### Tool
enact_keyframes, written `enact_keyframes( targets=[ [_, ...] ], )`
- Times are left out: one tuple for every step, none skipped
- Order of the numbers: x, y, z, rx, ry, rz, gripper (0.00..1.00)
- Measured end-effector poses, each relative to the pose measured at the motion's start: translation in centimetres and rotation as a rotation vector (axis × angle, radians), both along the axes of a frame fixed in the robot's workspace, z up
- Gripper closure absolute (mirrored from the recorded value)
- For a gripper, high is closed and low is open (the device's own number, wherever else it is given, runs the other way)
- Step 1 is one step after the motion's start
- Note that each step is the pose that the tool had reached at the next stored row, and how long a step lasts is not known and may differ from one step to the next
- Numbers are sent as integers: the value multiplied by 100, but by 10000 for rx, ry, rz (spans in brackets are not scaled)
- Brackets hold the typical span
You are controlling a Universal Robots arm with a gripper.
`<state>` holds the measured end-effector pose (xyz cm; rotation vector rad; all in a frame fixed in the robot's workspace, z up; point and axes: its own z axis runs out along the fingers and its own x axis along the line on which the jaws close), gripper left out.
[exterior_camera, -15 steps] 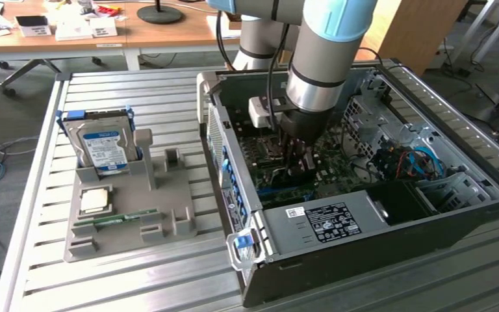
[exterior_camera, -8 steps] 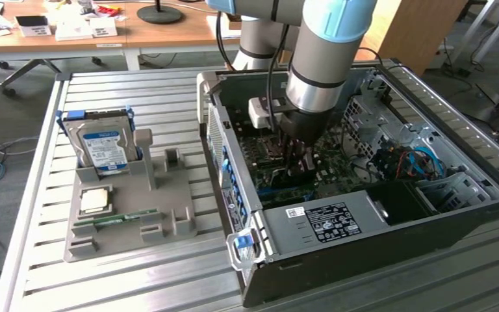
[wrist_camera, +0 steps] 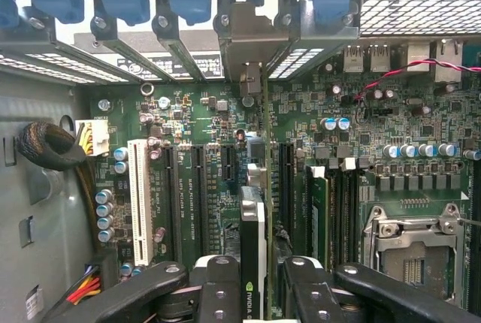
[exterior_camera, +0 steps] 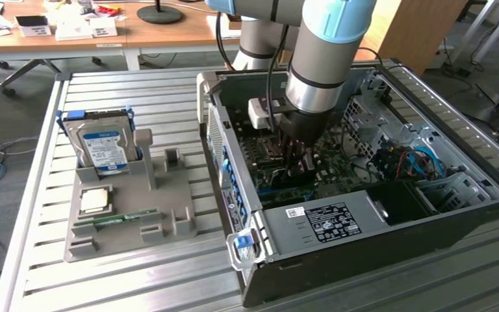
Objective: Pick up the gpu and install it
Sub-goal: 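Insert the gpu into the slot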
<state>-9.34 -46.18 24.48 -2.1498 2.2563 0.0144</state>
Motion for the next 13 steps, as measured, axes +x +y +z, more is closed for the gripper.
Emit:
enact_keyframes(
  targets=[
    [0,0,0,0,0,0,73],
    [0,0,0,1,0,0,73],
    [0,0,0,1,0,0,73],
    [0,0,-1,1,0,-1,73],
    [0,0,-3,1,0,0,73],
    [0,0,-3,0,0,0,73],
    [0,0,-3,0,1,0,73],
    [0,0,-3,0,1,0,73],
    [0,0,-3,0,0,0,73],
    [0,0,-4,1,0,0,73],
    [0,0,-3,0,0,0,73],
    [0,0,-3,1,0,0,73],
    [0,0,-4,1,0,0,73]
  ],
)
